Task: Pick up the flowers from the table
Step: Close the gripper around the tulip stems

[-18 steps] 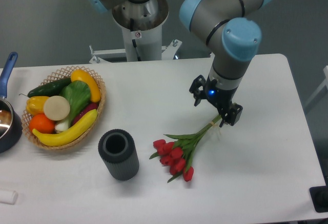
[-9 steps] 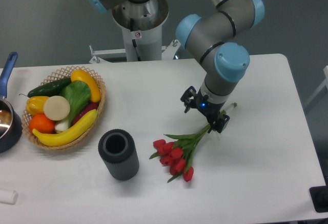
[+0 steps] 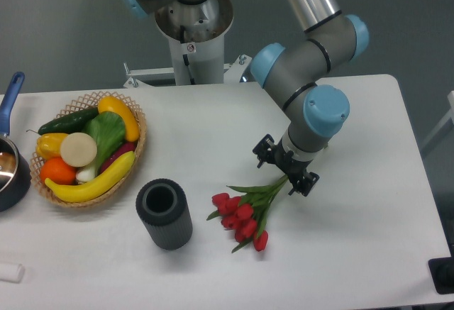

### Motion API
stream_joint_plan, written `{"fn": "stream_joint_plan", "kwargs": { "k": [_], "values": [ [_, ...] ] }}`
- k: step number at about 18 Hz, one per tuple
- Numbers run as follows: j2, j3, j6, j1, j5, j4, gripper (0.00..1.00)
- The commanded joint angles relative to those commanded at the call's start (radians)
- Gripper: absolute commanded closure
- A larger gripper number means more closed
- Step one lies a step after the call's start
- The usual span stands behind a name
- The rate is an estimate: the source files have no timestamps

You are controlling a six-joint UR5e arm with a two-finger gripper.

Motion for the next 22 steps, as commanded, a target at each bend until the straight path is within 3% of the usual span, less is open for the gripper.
{"fn": "stream_joint_plan", "kwargs": {
  "k": [2,11,14,22],
  "values": [
    [-0.006,-0.014,0.000,-0.002,0.002,0.022,0.00],
    [-0.009,-0.020,0.002,-0.005,0.005,0.022,0.02],
    [-0.009,-0.020,0.002,-0.005,0.005,0.022,0.25],
    [-0.011,-0.023,-0.021,-0.008,0.005,0.061,0.61]
  ]
}}
